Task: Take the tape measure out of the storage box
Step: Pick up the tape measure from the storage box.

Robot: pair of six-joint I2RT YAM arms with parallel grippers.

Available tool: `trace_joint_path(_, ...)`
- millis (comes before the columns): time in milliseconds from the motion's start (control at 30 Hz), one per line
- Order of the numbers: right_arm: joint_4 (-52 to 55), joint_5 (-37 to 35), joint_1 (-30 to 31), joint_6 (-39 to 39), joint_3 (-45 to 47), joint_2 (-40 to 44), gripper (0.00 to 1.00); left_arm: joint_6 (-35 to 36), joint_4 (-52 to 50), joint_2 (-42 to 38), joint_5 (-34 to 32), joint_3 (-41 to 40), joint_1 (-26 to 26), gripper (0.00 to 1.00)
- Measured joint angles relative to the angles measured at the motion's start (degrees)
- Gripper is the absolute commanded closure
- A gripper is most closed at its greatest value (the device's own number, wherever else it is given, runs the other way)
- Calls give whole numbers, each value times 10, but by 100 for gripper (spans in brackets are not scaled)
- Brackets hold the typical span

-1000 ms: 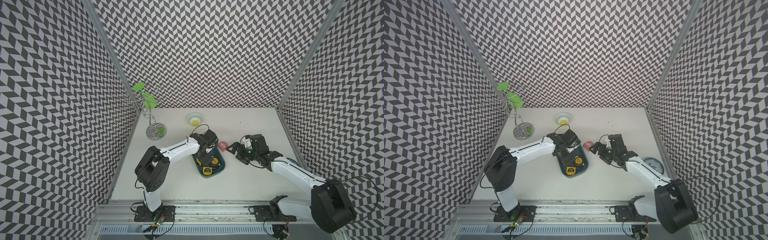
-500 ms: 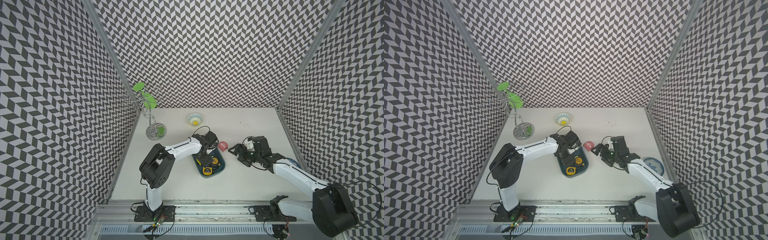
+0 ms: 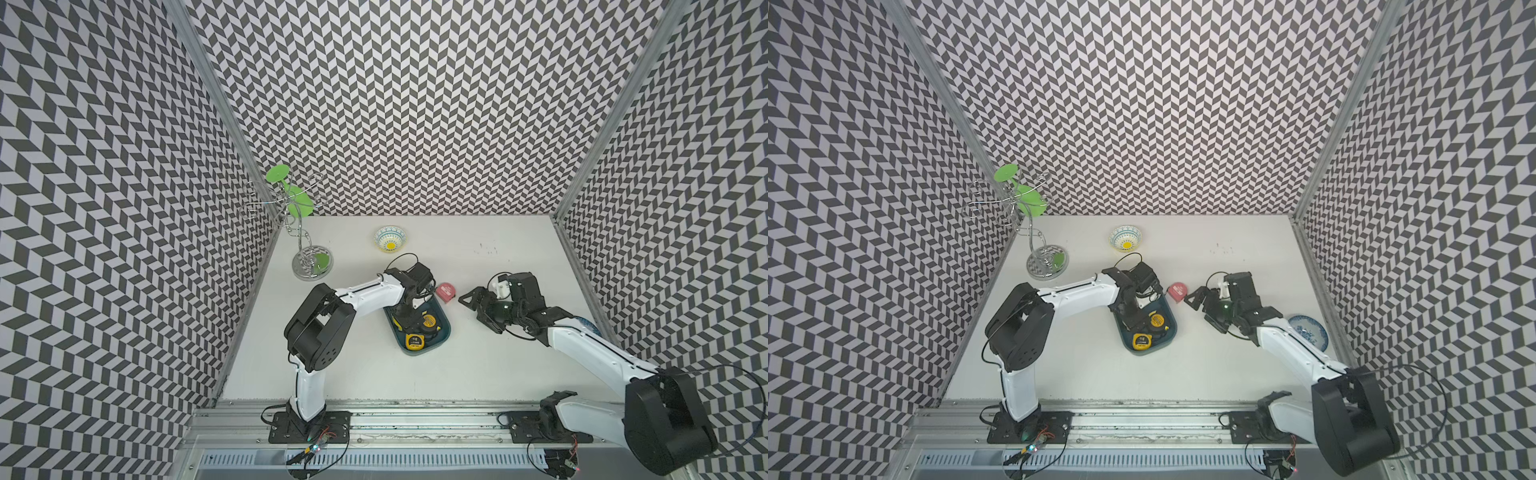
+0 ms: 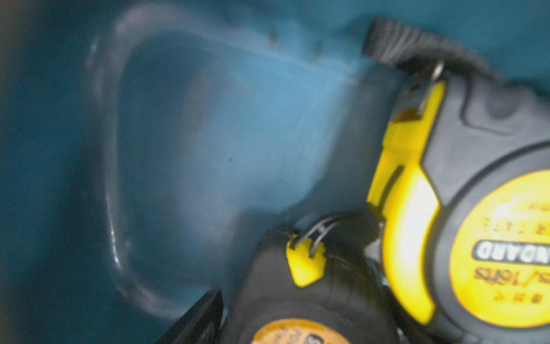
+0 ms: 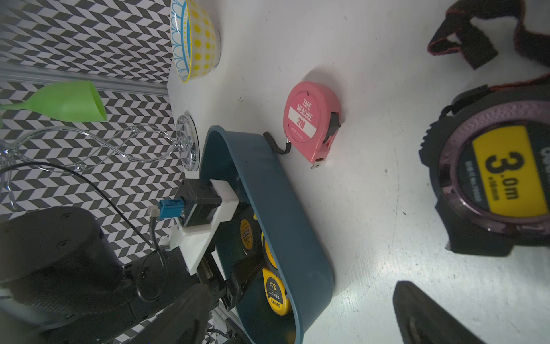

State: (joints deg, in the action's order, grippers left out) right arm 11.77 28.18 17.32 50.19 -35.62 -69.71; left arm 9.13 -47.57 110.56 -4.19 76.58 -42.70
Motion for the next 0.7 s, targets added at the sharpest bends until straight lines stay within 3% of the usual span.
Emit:
trace_joint_path(167, -4, 2, -3, 2, 0, 0, 0, 0, 1, 0, 1, 1, 2, 49)
trace_joint_path(300, -9, 2, -3, 4, 2, 0, 0, 0, 1, 0, 2, 1, 2, 88)
trace_joint_path(367, -11, 2, -3, 4, 3, 0, 0, -2, 1, 0, 2, 1, 2, 100)
trace_joint_path(700, -15, 6, -3, 9, 6, 0, 0, -20, -16, 0, 0, 17, 2, 100)
